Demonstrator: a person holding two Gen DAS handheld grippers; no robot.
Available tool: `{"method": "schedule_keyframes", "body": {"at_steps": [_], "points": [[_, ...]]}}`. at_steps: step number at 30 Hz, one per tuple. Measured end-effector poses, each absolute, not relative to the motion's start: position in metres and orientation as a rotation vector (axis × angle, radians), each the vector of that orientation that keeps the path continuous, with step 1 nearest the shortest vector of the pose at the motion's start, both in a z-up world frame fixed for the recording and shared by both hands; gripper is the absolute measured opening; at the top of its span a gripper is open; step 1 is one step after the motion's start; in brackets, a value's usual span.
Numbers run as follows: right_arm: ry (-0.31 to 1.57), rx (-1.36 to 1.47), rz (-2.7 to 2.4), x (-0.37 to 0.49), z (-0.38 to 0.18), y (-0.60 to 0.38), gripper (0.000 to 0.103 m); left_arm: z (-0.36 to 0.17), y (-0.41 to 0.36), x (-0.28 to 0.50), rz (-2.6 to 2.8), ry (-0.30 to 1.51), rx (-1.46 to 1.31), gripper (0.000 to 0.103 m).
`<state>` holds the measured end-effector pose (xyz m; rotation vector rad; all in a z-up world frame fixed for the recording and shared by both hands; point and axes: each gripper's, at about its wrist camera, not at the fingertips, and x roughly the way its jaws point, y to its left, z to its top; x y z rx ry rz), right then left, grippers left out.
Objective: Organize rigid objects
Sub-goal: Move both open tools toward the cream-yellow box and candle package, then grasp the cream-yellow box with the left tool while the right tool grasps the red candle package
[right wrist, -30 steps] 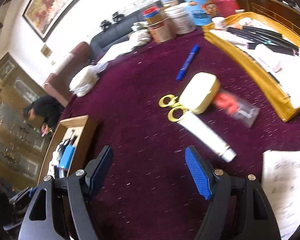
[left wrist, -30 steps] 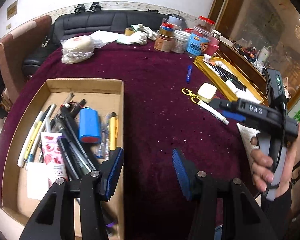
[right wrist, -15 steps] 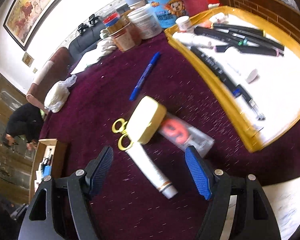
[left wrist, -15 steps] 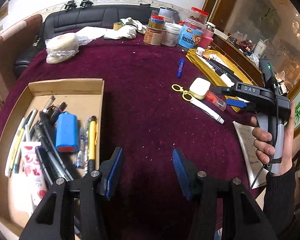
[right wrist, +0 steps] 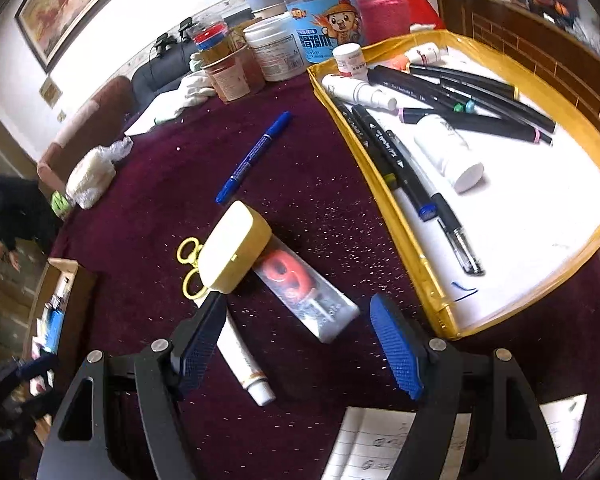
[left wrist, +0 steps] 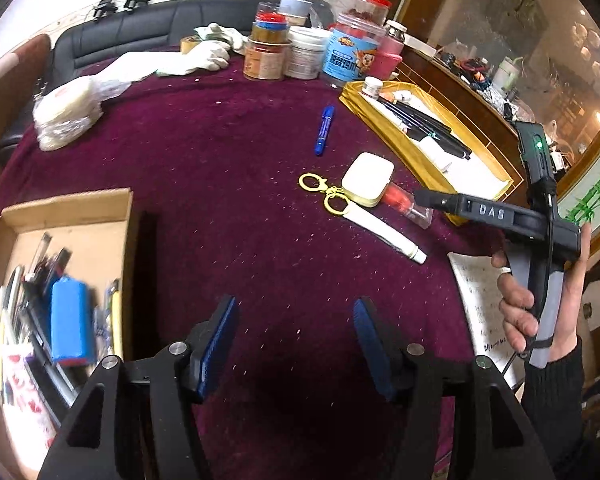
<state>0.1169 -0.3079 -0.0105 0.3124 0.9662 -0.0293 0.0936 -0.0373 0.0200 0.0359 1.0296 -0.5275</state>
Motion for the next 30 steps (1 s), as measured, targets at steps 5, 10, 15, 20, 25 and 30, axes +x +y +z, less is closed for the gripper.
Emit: {"method": "schedule_keyframes", "body": {"at_steps": [5, 10, 15, 20, 25, 30], "points": [[1.001, 0.253, -0.017, 0.133, -0.018, -0.306, 0.074, 0.022, -0.059, 0.111, -0.553, 1.056, 0.067, 0.063], [0.998, 0.086, -0.063, 0.139, -0.030, -0.291, 0.072, 0.018, -0.091, 0.145, -0.577, 1.116, 0.126, 0.063], [1.054, 0.013, -0.018, 0.132, -0.035, -0.272, 0.031, 0.011, -0.129, 0.177, -0.622, 1.131, 0.205, 0.063], [1.046, 0.127, 0.022, 0.130, -0.033, -0.287, 0.041, 0.001, -0.164, 0.206, -0.631, 1.116, 0.263, 0.063], [1.019, 0.202, 0.073, 0.128, -0.033, -0.293, 0.049, -0.010, -0.194, 0.217, -0.631, 1.110, 0.296, 0.063], [1.008, 0.229, 0.093, 0.127, -0.033, -0.297, 0.051, -0.013, -0.211, 0.217, -0.630, 1.090, 0.318, 0.066]]}}
